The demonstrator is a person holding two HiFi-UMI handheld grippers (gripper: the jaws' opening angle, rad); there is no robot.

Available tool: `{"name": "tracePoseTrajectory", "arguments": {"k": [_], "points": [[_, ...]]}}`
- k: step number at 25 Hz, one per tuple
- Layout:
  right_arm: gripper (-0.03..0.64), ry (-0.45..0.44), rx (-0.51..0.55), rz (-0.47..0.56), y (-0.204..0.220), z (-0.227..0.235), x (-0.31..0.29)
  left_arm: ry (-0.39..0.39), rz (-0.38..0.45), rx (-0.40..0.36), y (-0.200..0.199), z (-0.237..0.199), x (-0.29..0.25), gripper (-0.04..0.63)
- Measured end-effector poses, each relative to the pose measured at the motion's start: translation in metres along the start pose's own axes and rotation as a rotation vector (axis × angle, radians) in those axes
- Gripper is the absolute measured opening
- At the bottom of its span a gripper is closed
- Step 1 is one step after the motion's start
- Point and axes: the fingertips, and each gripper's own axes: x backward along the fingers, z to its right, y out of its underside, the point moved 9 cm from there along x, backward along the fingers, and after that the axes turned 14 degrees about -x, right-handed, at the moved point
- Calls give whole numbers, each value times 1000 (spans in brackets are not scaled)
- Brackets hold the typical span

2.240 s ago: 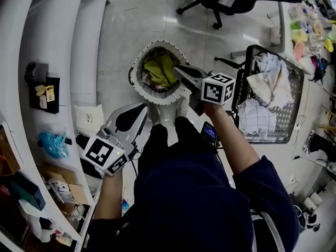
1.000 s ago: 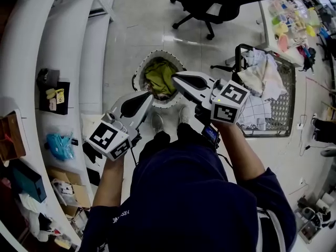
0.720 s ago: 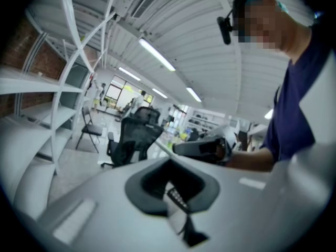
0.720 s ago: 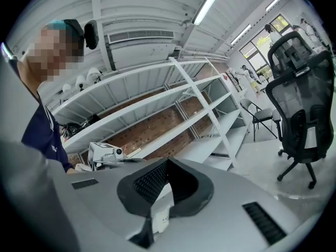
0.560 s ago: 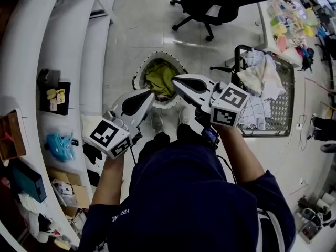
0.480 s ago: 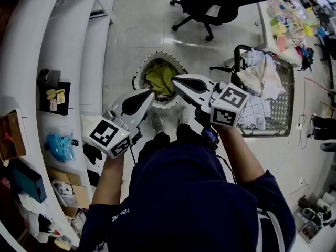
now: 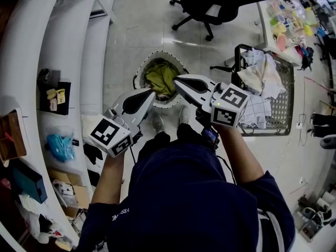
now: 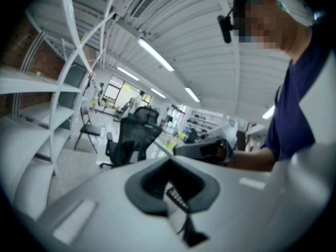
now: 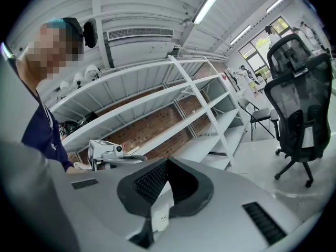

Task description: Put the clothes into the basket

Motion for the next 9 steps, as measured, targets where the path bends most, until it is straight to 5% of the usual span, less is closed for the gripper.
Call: {"name": "tracePoseTrajectory", "arguments": {"k": [9], "points": [[8,10,-11,-8,5,4,-4,-2,4,6,2,-2,3,5]]}}
